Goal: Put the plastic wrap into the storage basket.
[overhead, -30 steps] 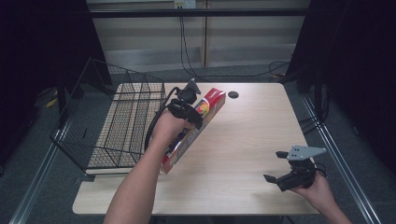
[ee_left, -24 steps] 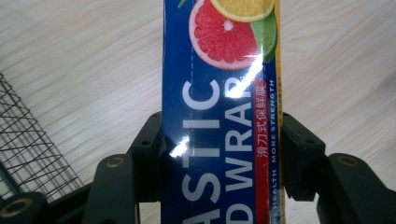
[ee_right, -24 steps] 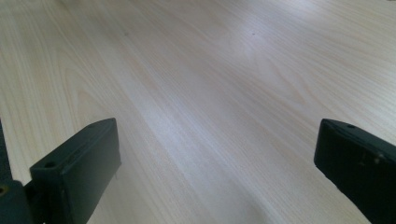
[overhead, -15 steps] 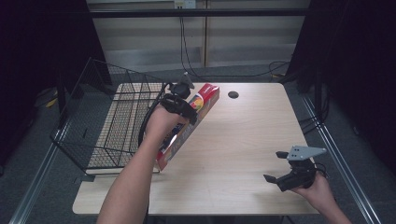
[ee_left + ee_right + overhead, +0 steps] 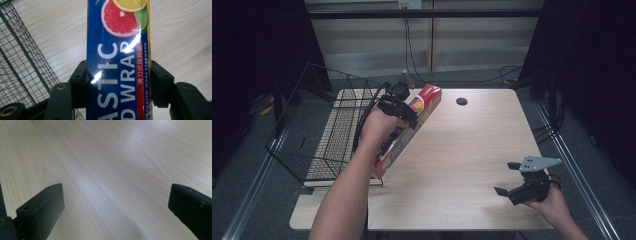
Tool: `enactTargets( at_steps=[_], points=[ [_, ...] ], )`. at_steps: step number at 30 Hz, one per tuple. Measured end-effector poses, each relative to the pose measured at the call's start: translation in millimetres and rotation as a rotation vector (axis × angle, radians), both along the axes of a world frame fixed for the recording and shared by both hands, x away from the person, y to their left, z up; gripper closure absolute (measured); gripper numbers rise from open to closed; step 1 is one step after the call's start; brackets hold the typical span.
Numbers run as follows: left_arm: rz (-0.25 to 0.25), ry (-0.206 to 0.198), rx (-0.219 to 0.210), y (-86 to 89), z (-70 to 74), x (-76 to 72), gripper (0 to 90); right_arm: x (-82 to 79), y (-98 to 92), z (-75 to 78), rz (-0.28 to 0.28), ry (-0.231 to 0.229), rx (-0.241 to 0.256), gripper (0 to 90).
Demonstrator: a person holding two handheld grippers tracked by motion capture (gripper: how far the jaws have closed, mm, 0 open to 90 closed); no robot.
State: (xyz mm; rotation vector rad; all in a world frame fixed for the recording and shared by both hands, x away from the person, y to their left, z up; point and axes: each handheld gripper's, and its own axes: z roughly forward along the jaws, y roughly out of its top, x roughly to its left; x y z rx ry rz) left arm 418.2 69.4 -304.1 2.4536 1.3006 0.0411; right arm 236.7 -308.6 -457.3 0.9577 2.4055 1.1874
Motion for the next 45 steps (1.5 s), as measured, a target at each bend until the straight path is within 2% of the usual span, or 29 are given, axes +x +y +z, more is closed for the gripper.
enactTargets(
  at_steps=[8, 13, 17, 18, 28, 33, 34, 40, 43, 45],
  points=[
    [0.023, 0.004, 0.022, 8.8, 8.2, 1.0, 44.2, 0.0, -0.2, 0.1, -0.002, -0.002, 0.001, 0.3],
    [0.047, 0.002, 0.010, 16.7, 14.1, 1.9, 44.1, -0.1, -0.1, 0.3, 0.002, 0.002, -0.002, 0.3],
    [0.063, 0.006, 0.020, 22.3, 19.5, 2.6, 44.1, 0.0, 0.1, 0.1, 0.005, 0.003, 0.001, 0.3],
    [0.071, -0.003, 0.009, 23.4, 20.1, 2.4, 44.1, -0.1, 0.2, 0.1, 0.004, 0.001, -0.004, 0.3],
    [0.099, 0.001, 0.027, 36.7, 31.6, 2.8, 44.1, -0.4, 0.0, 0.6, 0.002, 0.001, -0.004, 0.3],
    [0.129, -0.007, 0.021, 41.6, 34.2, 3.2, 44.2, -0.1, -0.2, 0.6, 0.002, 0.002, -0.001, 0.3],
    [0.116, -0.008, 0.036, 43.5, 35.4, 3.8, 44.2, -0.2, -0.2, 0.6, 0.002, 0.001, -0.003, 0.3],
    [0.144, -0.016, 0.036, 50.6, 39.0, 3.6, 44.2, -0.2, -0.4, 0.7, 0.000, 0.002, -0.004, 0.4],
    [0.155, -0.006, 0.038, 54.0, 41.9, 3.1, 44.2, -0.4, 0.0, 0.4, 0.001, 0.003, -0.006, 0.4],
    [0.161, -0.017, 0.043, 56.6, 43.0, 3.3, 44.1, -0.4, 0.0, 0.5, 0.001, 0.004, -0.004, 0.4]
  ],
)
